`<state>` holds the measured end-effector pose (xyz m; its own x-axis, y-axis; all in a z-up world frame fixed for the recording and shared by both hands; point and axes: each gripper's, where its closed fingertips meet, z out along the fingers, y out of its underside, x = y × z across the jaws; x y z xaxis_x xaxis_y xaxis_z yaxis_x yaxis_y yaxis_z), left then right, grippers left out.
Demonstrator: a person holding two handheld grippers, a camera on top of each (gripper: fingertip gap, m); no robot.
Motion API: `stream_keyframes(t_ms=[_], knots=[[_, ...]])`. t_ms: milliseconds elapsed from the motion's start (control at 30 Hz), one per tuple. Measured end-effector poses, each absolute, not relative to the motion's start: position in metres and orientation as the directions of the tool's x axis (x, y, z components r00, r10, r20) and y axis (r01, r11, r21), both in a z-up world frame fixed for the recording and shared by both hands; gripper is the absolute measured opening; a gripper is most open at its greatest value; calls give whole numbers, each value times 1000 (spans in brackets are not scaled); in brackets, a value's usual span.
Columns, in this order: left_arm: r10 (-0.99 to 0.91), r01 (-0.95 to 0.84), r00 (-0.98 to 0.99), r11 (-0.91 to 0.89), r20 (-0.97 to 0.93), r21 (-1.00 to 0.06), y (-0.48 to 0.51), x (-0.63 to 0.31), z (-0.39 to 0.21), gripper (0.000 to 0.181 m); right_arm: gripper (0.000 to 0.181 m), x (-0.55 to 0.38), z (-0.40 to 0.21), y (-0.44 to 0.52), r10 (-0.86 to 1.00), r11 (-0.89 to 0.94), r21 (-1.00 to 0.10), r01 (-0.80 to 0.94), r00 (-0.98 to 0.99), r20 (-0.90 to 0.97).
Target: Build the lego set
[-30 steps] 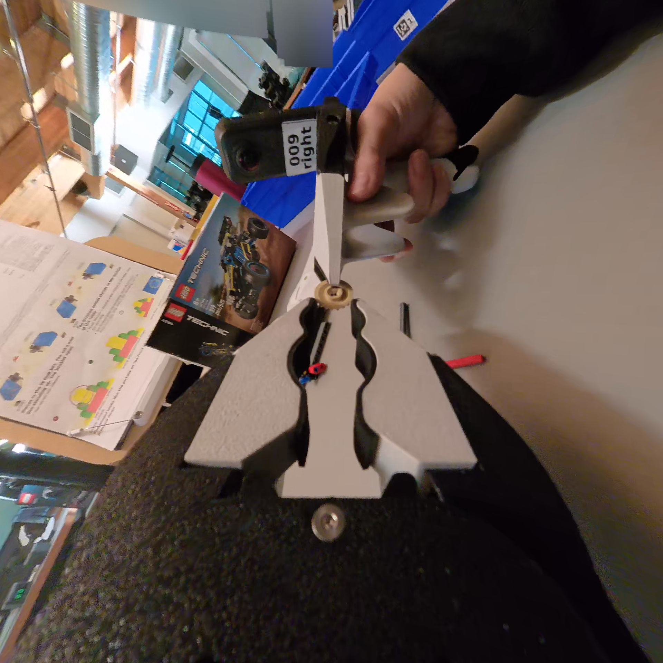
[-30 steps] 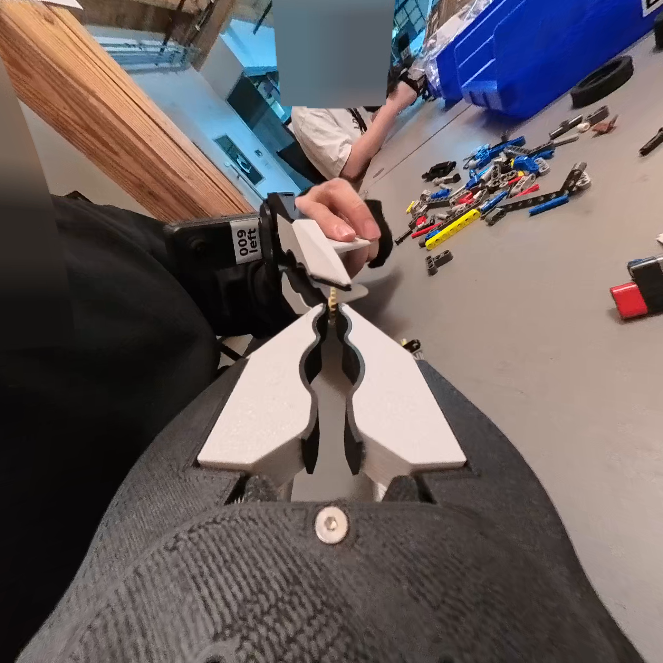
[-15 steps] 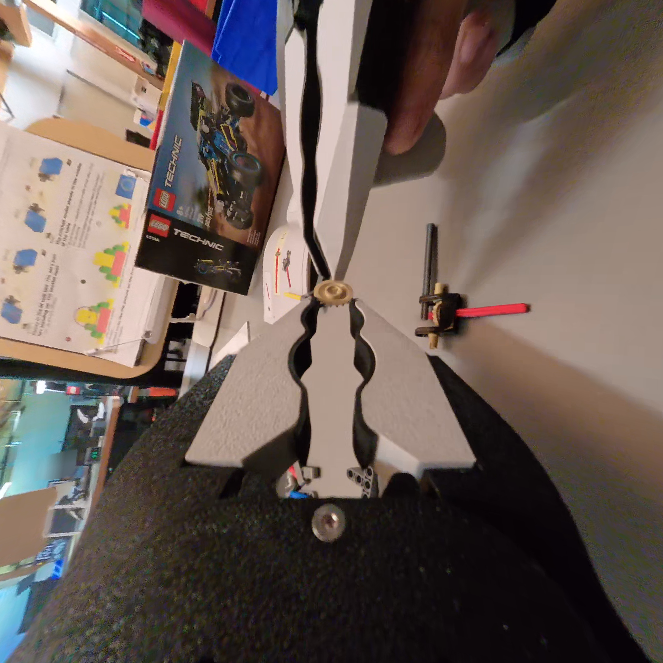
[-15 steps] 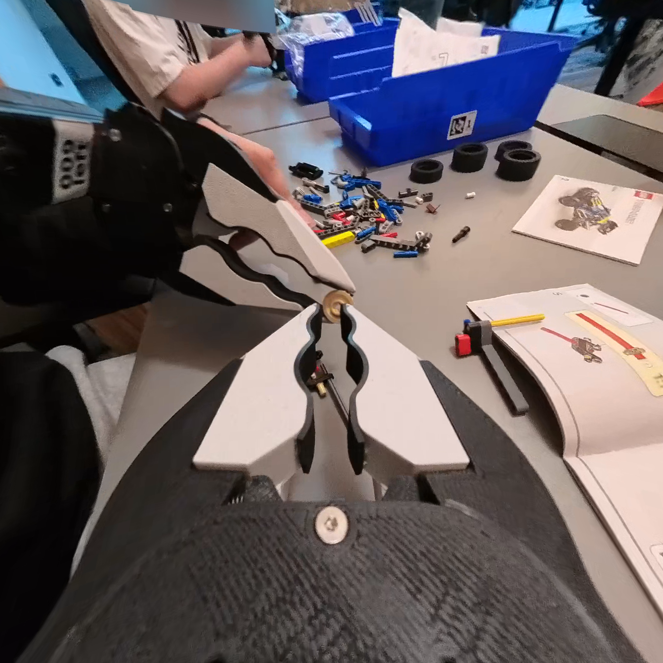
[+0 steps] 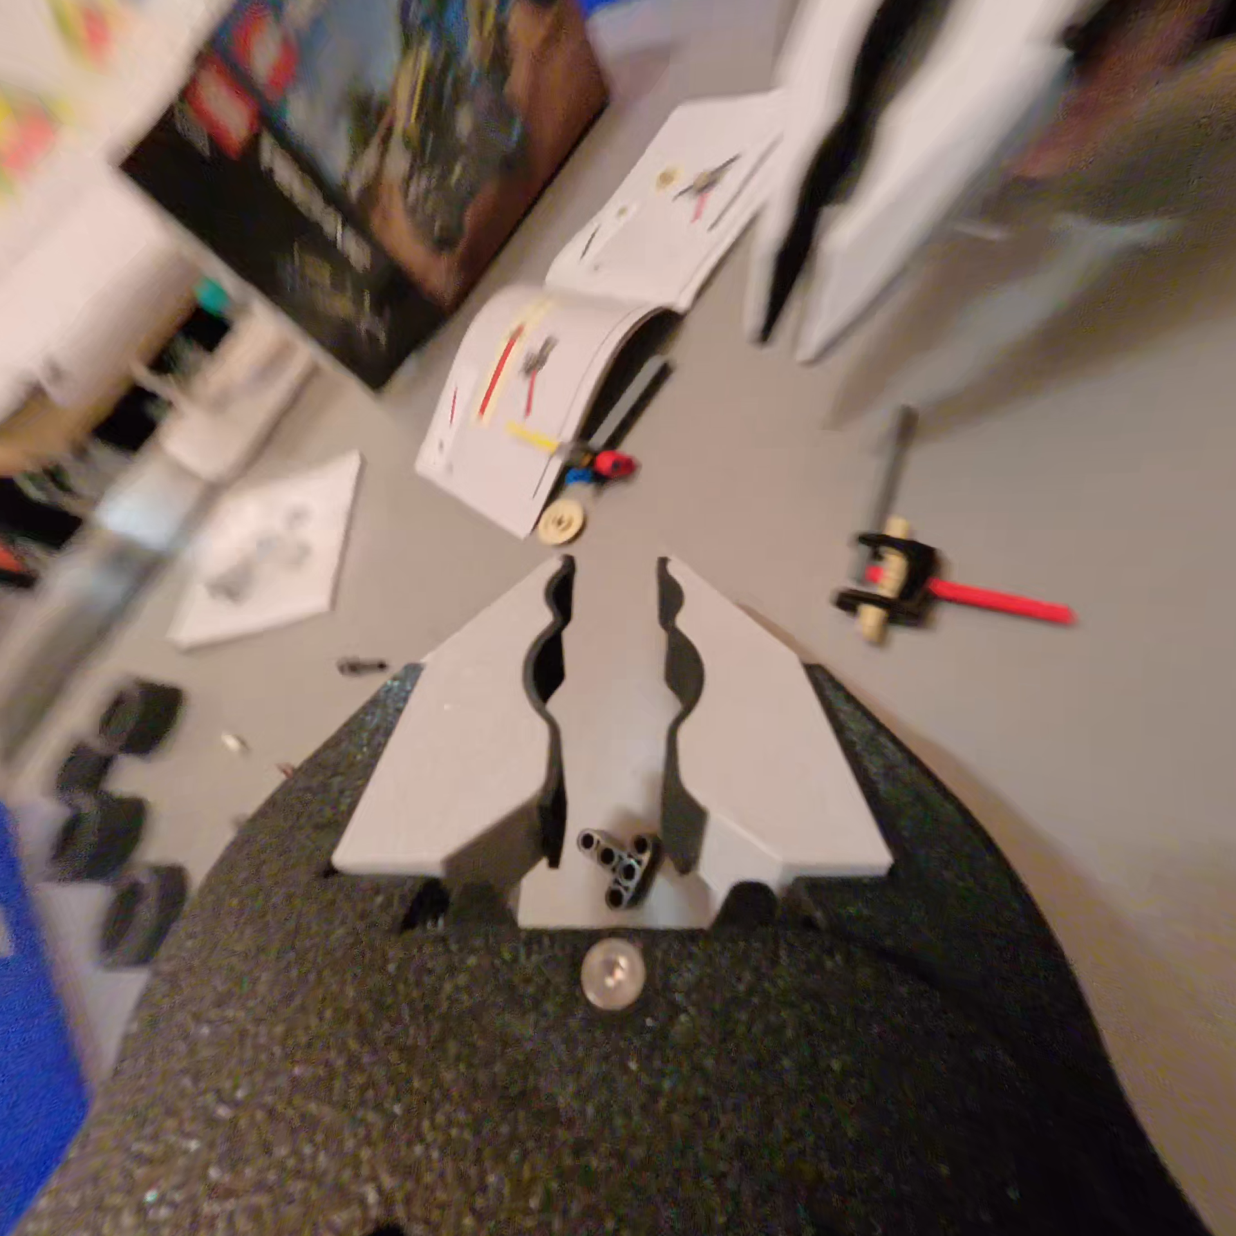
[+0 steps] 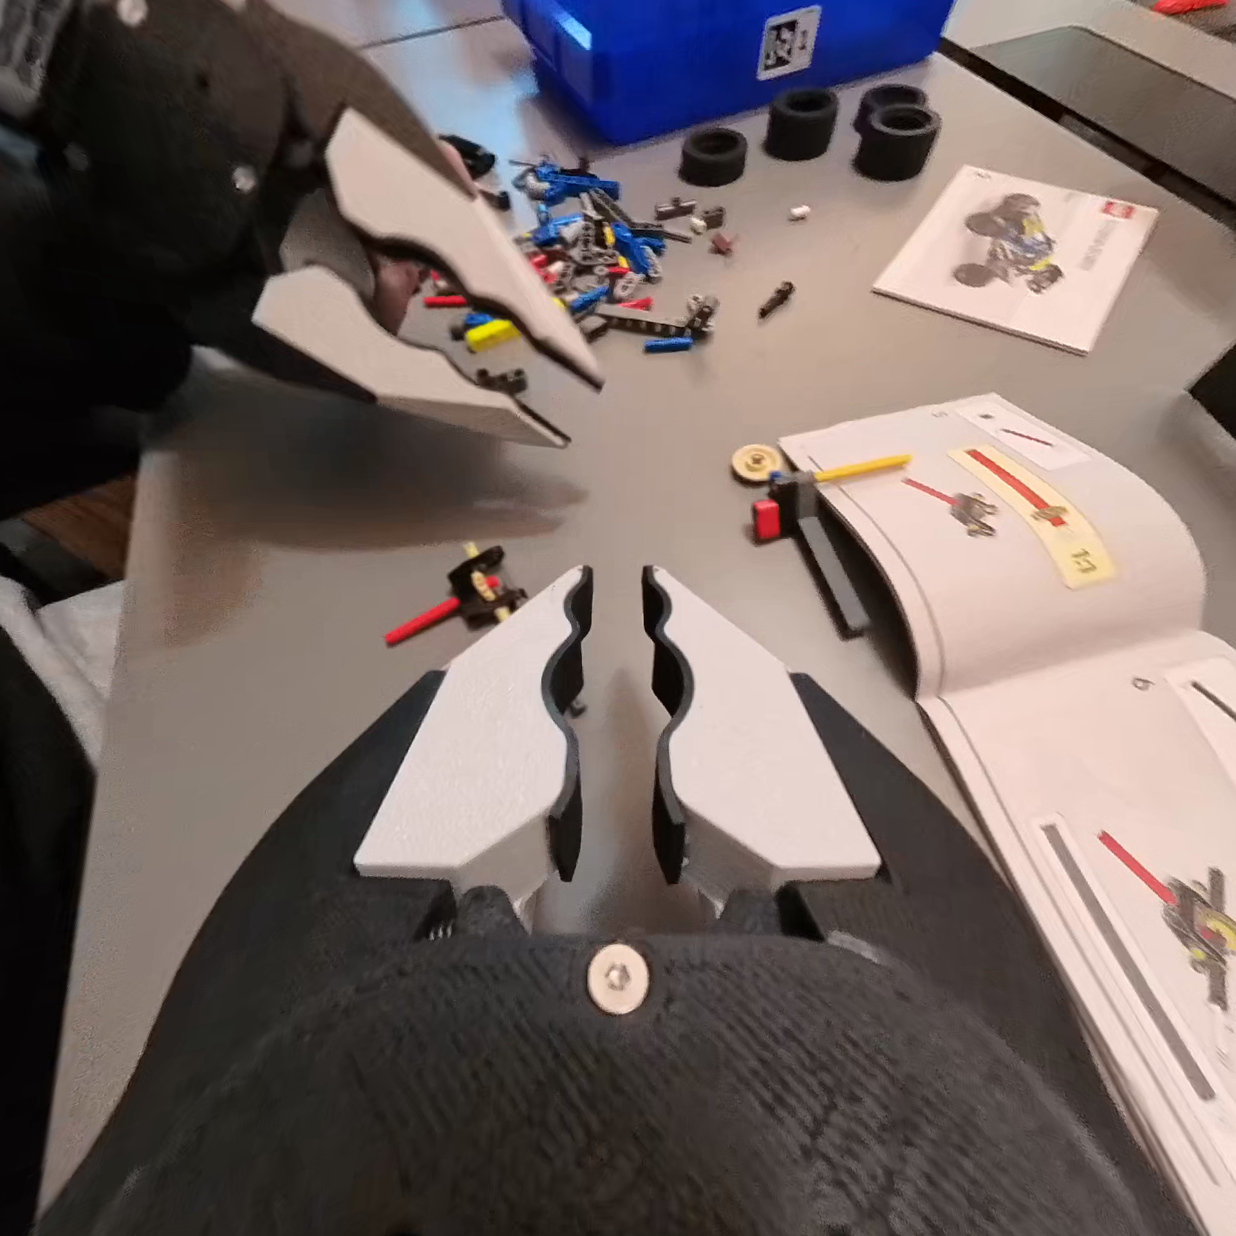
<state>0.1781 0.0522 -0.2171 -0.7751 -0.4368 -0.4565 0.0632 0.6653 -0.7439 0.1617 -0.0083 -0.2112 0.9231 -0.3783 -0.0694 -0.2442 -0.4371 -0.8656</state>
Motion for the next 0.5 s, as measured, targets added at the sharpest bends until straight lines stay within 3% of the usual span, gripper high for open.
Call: stream_keyframes(t_ms=[133, 233, 333, 400, 500], knots=[[-605, -290, -784, 555, -138, -780, 57, 221, -234, 39, 8, 169, -210, -10, -401, -405, -880, -250, 913, -75], [-612, -330, -788, 521, -75, -788, 43, 236, -235, 34, 8, 166, -210, -10, -387, -418, -877, -237, 920, -64], [-602, -366, -794, 581, -82, -727, 36, 243, -253, 34, 8, 163, -213, -12, -380, -436, -871, -227, 924, -51], [-620, -384, -781, 579, -81, -719, 34, 246, -258, 18, 7, 163, -212, -14, -382, -431, -872, -232, 923, -57], [-632, -390, -771, 568, -80, -725, 36, 243, -258, 18, 5, 168, -205, -16, -401, -405, -889, -214, 915, -38]])
